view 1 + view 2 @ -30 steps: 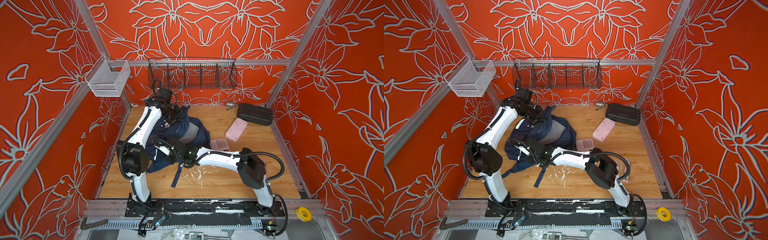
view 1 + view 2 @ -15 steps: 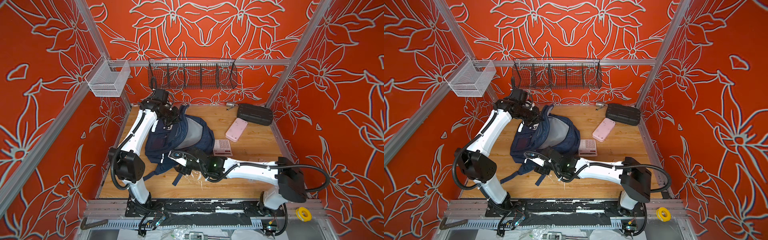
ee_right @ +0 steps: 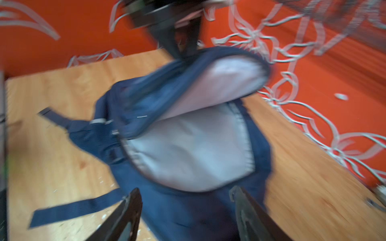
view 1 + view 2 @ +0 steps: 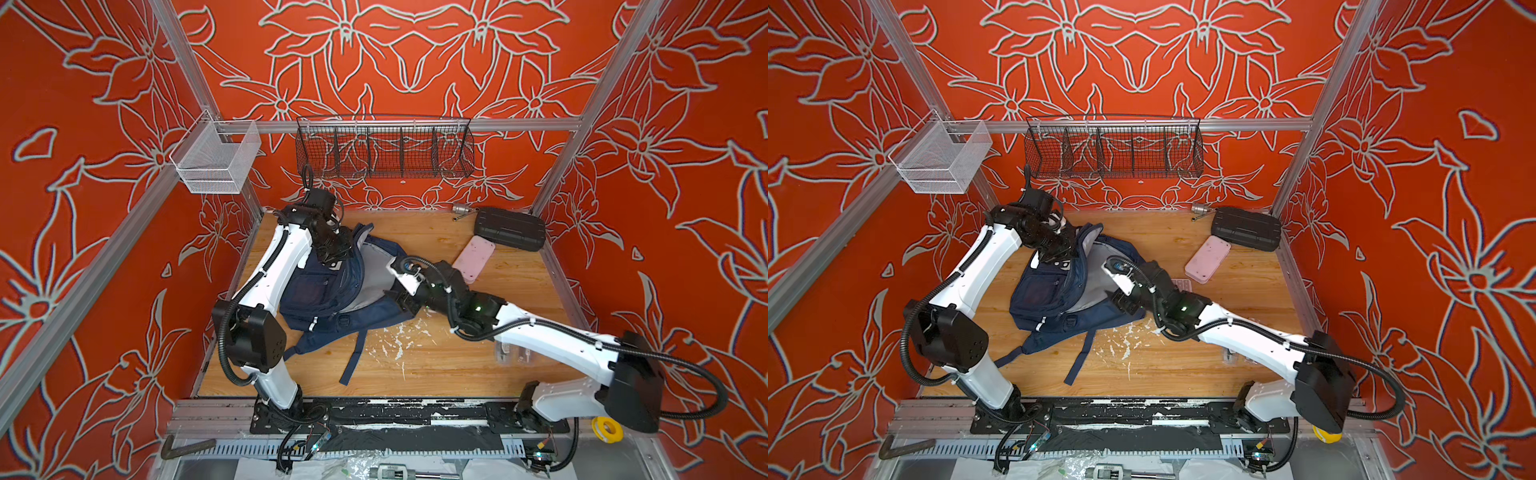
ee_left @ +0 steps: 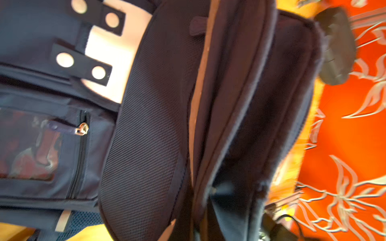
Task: Pack the student bag
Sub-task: 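Release the zipper pull and move the right gripper to the pink calculator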
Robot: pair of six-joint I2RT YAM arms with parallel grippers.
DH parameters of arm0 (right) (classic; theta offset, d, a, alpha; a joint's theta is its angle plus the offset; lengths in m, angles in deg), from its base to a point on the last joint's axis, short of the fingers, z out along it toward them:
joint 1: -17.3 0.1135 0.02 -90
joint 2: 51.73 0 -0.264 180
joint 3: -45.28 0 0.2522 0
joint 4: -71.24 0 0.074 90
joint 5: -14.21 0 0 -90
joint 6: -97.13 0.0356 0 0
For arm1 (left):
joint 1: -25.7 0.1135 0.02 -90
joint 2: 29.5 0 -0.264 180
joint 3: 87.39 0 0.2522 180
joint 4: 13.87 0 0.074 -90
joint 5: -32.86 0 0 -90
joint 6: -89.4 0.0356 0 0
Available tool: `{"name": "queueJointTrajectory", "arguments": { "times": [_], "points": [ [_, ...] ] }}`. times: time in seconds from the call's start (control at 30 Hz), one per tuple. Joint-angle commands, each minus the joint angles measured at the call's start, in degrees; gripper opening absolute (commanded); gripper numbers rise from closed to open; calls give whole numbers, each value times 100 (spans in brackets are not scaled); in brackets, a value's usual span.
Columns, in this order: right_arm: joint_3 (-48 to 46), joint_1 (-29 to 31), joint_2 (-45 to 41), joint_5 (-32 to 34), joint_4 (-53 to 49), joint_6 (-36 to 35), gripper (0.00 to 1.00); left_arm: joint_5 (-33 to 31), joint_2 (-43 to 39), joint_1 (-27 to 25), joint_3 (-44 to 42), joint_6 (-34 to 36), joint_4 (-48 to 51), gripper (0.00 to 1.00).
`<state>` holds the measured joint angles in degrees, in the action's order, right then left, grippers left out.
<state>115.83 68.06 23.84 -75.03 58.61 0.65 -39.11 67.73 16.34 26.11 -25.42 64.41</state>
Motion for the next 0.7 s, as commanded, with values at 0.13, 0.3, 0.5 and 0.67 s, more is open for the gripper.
{"name": "queueJointTrajectory", "arguments": {
  "times": [0.13, 0.3, 0.5, 0.67],
  "points": [
    [58, -890, -285, -86, -919, 917, 70, -1268, -419, 58, -646, 513, 660, 0],
    [154, -1403, -211, -63, -1513, 1467, 70, -424, -597, 20, -1153, 512, -34, 9],
    [233, -1889, -281, -314, -2277, 2605, 70, -427, -909, -676, -1215, 368, -509, 43],
    [252, -2043, -461, -556, -2939, 4239, 70, -461, -769, -1212, -873, 30, -816, 52]
  ]
}}
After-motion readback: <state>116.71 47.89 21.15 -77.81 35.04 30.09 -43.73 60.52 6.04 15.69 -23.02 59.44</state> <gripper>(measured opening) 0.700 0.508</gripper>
